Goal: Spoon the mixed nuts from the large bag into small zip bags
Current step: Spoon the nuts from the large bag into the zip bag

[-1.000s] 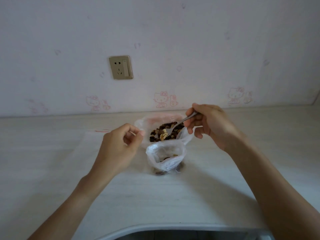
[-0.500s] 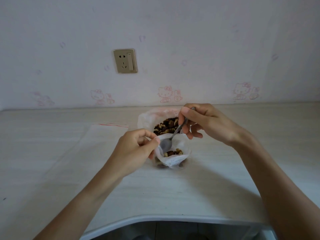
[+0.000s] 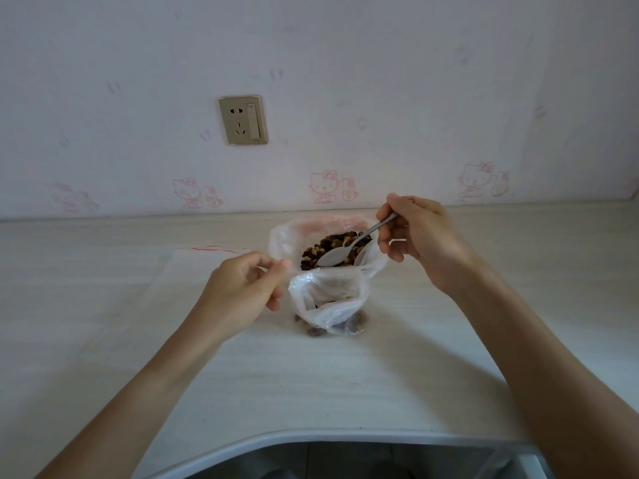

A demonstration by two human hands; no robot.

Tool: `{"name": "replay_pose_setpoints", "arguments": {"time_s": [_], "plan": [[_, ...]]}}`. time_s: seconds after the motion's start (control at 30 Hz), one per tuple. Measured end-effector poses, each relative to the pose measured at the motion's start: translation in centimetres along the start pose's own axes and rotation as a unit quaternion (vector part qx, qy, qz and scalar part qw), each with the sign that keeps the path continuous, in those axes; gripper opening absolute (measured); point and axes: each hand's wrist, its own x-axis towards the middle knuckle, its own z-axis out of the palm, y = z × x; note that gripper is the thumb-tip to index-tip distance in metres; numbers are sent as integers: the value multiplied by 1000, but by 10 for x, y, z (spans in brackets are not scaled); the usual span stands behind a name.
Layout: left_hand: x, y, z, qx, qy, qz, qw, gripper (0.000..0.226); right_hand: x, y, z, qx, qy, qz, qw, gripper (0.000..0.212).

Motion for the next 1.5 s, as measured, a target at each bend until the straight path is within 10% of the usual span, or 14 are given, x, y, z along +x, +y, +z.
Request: {"name": "replay_pose_setpoints", "arguments": {"time_s": [0.33, 0.73, 1.5], "plan": [[59, -5, 16, 161, 28, -23, 986, 83, 4, 13, 5, -90, 71, 0, 993, 36], [63, -15, 41, 75, 51, 64, 994, 32, 9, 30, 17, -161, 26, -44, 986, 32], [56, -10, 37, -40, 50, 28, 998, 43, 10, 25, 4, 3, 54, 109, 993, 35]]}}
